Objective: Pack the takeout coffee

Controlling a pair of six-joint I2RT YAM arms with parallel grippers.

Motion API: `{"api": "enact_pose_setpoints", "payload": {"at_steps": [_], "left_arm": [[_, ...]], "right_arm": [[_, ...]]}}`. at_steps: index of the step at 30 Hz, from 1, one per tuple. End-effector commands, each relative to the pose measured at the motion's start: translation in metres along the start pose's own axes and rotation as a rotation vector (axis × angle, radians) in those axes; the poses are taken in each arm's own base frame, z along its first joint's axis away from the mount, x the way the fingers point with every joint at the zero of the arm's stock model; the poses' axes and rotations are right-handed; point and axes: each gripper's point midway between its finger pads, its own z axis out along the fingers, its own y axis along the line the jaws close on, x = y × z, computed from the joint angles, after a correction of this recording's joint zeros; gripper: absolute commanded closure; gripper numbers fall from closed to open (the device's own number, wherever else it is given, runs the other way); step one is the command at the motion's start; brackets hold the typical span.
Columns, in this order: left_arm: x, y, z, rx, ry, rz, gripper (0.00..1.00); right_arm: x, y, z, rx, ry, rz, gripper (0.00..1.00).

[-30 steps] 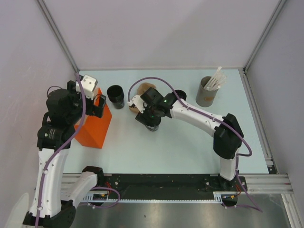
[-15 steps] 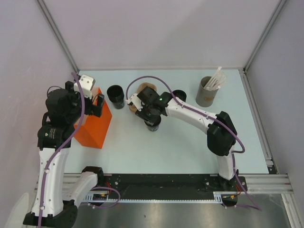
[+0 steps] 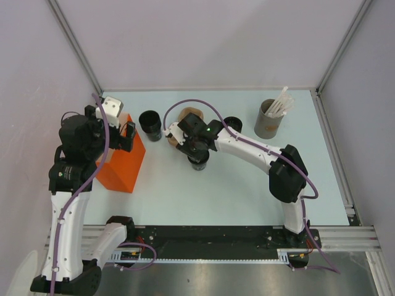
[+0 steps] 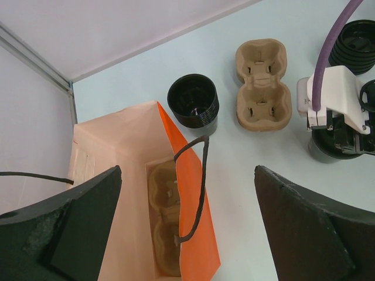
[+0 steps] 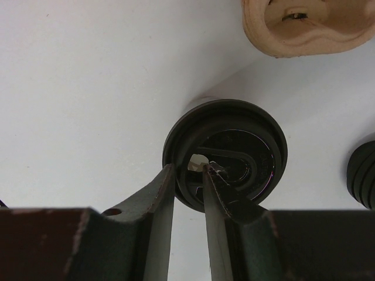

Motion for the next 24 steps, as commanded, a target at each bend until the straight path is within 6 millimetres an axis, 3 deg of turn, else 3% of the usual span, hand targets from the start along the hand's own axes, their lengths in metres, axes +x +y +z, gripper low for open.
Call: {"api": "enact_pose_setpoints", "payload": {"at_steps": [1,15,24], "left_arm": [[-0.007,0.002,-0.001,-0.004,-0.031,-0.029,0.00],[-0.007,-0.002,-0.001,0.019,-0.030,-0.025,0.00],[-0.006,-0.004,-0.001,0.032,-0.024,-0.022,0.00]], "right_arm": [[-0.007,0.001,-0.005,0.007,-0.015,-0.010,0.70],[0.000,-0.003,0.005,0.024,0.023,-0.012,0.72],[-0.003,-0.005,-0.001,0.035,0.015,-0.018,0.93]]}}
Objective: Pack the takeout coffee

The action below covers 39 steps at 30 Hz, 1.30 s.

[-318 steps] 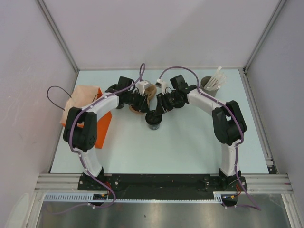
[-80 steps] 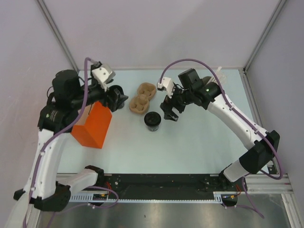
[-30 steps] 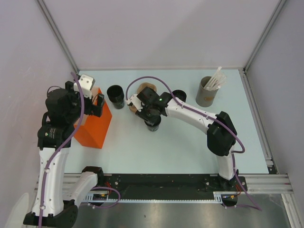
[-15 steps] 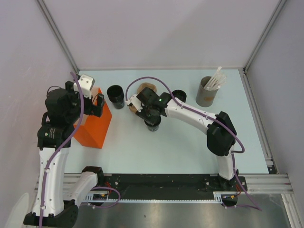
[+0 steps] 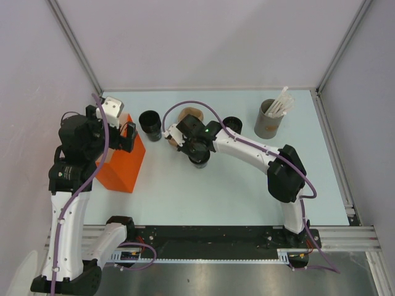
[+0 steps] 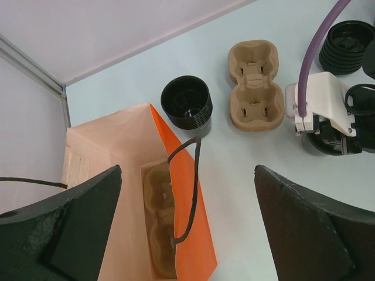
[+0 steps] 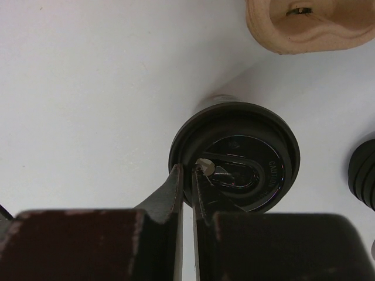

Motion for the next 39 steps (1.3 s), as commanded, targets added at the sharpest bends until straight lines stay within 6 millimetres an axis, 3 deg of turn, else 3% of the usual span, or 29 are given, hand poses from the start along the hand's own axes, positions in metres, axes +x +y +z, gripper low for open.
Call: {"api": "enact_pose_setpoints", "payload": {"at_steps": [1,6,10,11,13,16,21,24,28,31,39], "left_arm": [[-0.007,0.000,-0.001,0.007,-0.020,-0.016,0.00],[-0.007,0.000,0.001,0.021,0.002,-0.001,0.00],[-0.008,0.002,0.005,0.028,0.018,0.020,0.00],[-0.007,0.003,0.006,0.025,0.025,0.023,0.00],[-0.004,0.004,0.009,0.025,0.033,0.034,0.00],[0.001,0.005,0.012,0.023,0.051,0.046,0.03],[-0.001,-0.003,0.008,0.064,0.037,0.060,0.25],[-0.004,-0.006,0.007,0.086,0.031,0.067,0.43],[-0.003,-0.009,0.010,0.114,0.039,0.088,0.82],[-0.003,-0.013,0.012,0.142,0.042,0.100,0.98],[-0.014,-0.031,0.002,0.239,0.014,0.119,1.00]], "right_arm": [[-0.007,-0.005,-0.006,0.025,-0.005,-0.014,0.94],[-0.016,-0.019,-0.029,0.041,-0.047,0.008,0.98],[-0.026,-0.045,-0.076,0.023,-0.136,0.069,0.99],[-0.022,-0.061,-0.086,0.033,-0.150,0.101,0.99],[-0.024,-0.070,-0.114,0.014,-0.208,0.127,0.99],[-0.013,-0.090,-0.136,0.042,-0.240,0.166,0.99],[0.007,-0.111,-0.175,0.086,-0.304,0.216,0.98],[0.019,-0.121,-0.191,0.093,-0.332,0.253,0.98],[0.033,-0.127,-0.207,0.084,-0.367,0.288,0.98],[0.044,-0.130,-0.216,0.082,-0.389,0.311,0.97],[0.064,-0.140,-0.229,0.080,-0.428,0.365,0.97]]}}
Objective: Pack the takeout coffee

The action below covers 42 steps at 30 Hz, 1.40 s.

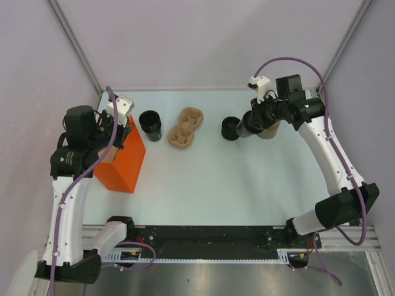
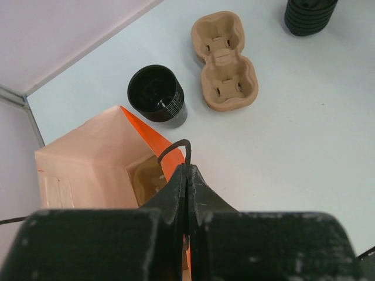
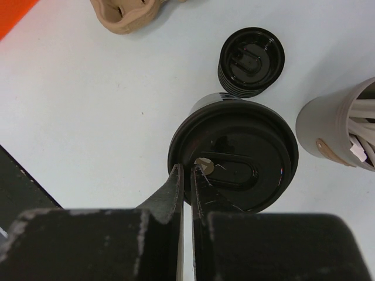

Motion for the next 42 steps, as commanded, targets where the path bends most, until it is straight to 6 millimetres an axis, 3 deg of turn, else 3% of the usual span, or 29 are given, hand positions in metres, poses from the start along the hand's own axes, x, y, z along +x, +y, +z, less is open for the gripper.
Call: {"api": "enact_pose_setpoints", "payload": {"at_steps": [1,10,25,31,35,42], "left_arm": [[-0.024,-0.017,-0.013,0.087,-0.081,0.052,1.00],[-0.030,-0.049,-0.001,0.223,-0.089,0.111,1.00],[-0.072,-0.136,0.017,0.488,-0.143,0.254,1.00],[-0.083,-0.174,0.017,0.600,-0.177,0.310,1.00],[-0.091,-0.210,0.010,0.726,-0.212,0.356,1.00],[-0.106,-0.245,0.000,0.846,-0.238,0.394,1.00]], "right_arm": [[-0.009,0.004,-0.021,-0.035,-0.078,-0.011,0.97],[-0.009,0.001,-0.024,-0.031,-0.093,0.003,0.97],[-0.016,-0.023,-0.040,0.039,-0.117,0.044,0.98],[-0.014,-0.026,-0.042,0.047,-0.105,0.053,0.98],[-0.019,-0.029,-0.047,0.064,-0.108,0.051,0.98],[-0.025,-0.036,-0.056,0.100,-0.121,0.063,0.99]]}}
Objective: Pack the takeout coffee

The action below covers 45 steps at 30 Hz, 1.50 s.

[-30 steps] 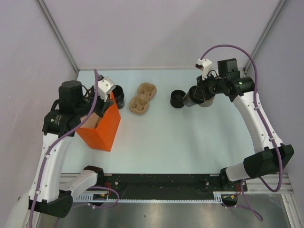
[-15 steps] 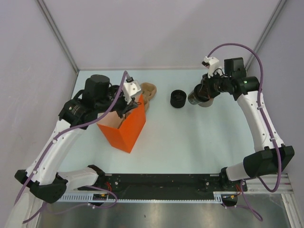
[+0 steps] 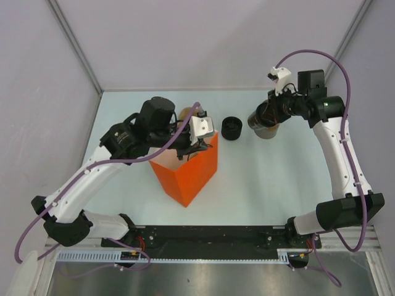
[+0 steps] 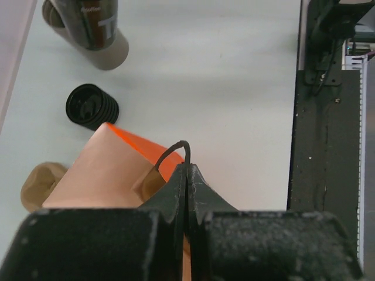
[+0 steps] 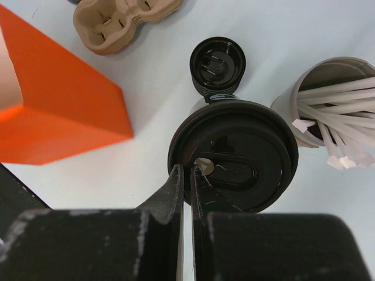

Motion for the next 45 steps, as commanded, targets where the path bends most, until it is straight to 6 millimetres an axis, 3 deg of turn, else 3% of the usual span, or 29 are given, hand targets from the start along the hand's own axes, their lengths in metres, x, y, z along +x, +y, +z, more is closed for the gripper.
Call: {"api": "enact_pose_setpoints", "payload": {"at_steps": [1,3,4,6,7,14,18,22,24,27,28,30,31,37,42,45], "left_arm": [[-0.038,-0.016,0.001,0.065,-0.095,0.075,0.99],[-0.037,-0.021,0.007,0.085,-0.087,0.078,0.93],[-0.037,-0.027,0.010,0.102,-0.084,0.083,0.80],[-0.036,-0.030,0.013,0.110,-0.078,0.082,0.63],[-0.037,-0.031,0.013,0.112,-0.081,0.082,0.47],[-0.054,-0.025,-0.001,0.067,-0.121,0.075,0.02],[-0.076,-0.013,-0.021,-0.012,-0.171,0.082,0.00],[-0.098,0.020,-0.057,-0.173,-0.246,0.067,0.00],[-0.098,0.035,-0.069,-0.251,-0.255,0.051,0.00],[-0.079,0.061,-0.087,-0.393,-0.220,0.015,0.00],[-0.061,0.074,-0.084,-0.441,-0.183,-0.010,0.00],[-0.046,0.083,-0.093,-0.505,-0.168,-0.019,0.00],[-0.023,0.091,-0.088,-0.530,-0.120,-0.051,0.00],[0.029,0.120,-0.095,-0.681,-0.040,-0.152,0.00],[0.052,0.147,-0.105,-0.762,-0.025,-0.232,0.00],[0.055,0.149,-0.101,-0.729,-0.048,-0.246,0.00]], "right_arm": [[-0.016,-0.004,-0.015,0.038,-0.040,-0.005,0.99],[-0.021,-0.004,-0.020,0.045,-0.048,-0.008,1.00],[-0.023,-0.004,-0.021,0.047,-0.051,-0.010,0.99],[-0.031,-0.003,-0.026,0.049,-0.062,-0.016,1.00],[-0.033,-0.003,-0.027,0.050,-0.065,-0.016,1.00],[-0.057,0.011,-0.040,-0.006,-0.116,-0.037,1.00],[-0.069,0.032,-0.050,-0.077,-0.147,-0.064,1.00],[-0.080,0.062,-0.058,-0.166,-0.176,-0.107,1.00],[-0.086,0.084,-0.061,-0.234,-0.186,-0.127,0.99],[-0.091,0.112,-0.059,-0.313,-0.185,-0.167,0.99],[-0.091,0.119,-0.059,-0.333,-0.185,-0.176,0.99],[-0.089,0.140,-0.051,-0.402,-0.157,-0.194,0.99],[-0.091,0.148,-0.050,-0.423,-0.157,-0.206,0.99],[-0.075,0.192,-0.022,-0.542,-0.061,-0.255,0.99],[-0.055,0.216,-0.008,-0.571,0.015,-0.291,0.99],[-0.042,0.220,0.003,-0.556,0.058,-0.298,0.99]]}}
